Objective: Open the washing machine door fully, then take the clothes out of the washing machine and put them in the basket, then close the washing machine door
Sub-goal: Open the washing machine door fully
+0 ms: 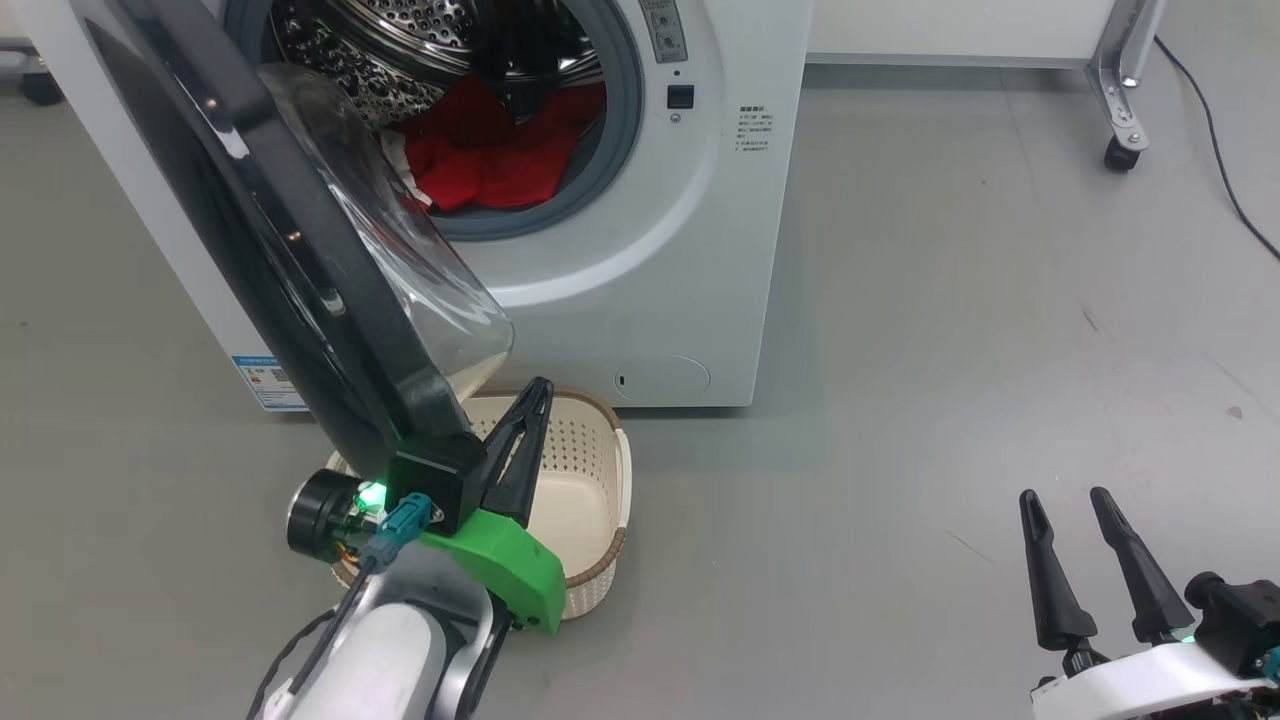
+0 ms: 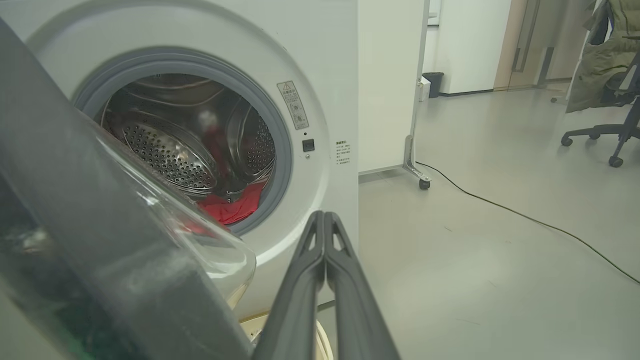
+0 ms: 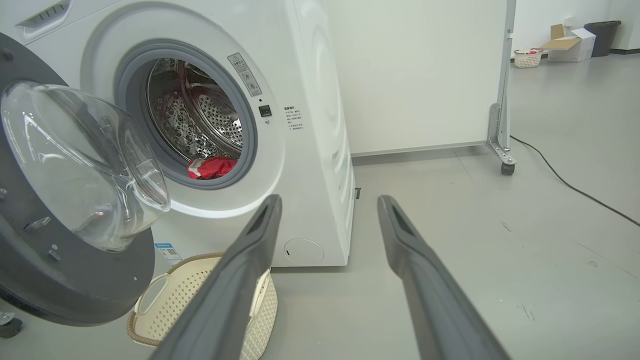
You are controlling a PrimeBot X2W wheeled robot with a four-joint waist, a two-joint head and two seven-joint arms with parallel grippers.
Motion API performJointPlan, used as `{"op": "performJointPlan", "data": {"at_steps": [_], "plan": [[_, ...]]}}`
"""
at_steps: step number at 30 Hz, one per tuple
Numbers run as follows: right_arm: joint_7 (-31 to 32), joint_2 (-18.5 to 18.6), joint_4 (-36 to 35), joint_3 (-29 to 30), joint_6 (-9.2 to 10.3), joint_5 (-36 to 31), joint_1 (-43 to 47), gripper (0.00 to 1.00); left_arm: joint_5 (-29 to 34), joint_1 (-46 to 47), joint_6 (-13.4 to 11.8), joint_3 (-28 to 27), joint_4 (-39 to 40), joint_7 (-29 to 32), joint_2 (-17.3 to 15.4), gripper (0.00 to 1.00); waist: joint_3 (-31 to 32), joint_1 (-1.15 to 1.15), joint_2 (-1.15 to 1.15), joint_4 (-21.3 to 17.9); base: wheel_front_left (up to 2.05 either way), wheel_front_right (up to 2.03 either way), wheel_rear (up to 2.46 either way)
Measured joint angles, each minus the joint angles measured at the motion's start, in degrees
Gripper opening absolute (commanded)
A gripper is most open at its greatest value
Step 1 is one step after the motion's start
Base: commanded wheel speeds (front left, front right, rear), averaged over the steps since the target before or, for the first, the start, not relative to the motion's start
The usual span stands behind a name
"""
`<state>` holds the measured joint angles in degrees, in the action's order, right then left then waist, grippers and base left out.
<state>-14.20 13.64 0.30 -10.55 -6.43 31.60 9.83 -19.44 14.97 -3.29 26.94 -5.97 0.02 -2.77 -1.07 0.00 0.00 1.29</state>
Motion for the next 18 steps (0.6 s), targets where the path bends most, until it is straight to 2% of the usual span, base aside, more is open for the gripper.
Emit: {"op": "performJointPlan", "data": {"at_steps": [9,18], "plan": [[0.0,-0.1,0.1,0.2,-0.05,-0.1,0.0,1.0,-1.3,-0.7,-0.7,0.6,-4.2,1.3,0.0,0.0,-0.4,0.0,0.0,-0.5,0.0,0.0,0.0],[0.0,-0.4,0.5,0.2,-0.07,-0.5,-0.1,1.0,-2.7,-0.7,-1.7,-1.1,-7.9,0.8,0.1,0.0,-0.5,0.0,0.0,-1.1,0.0,0.0,0.0]]}}
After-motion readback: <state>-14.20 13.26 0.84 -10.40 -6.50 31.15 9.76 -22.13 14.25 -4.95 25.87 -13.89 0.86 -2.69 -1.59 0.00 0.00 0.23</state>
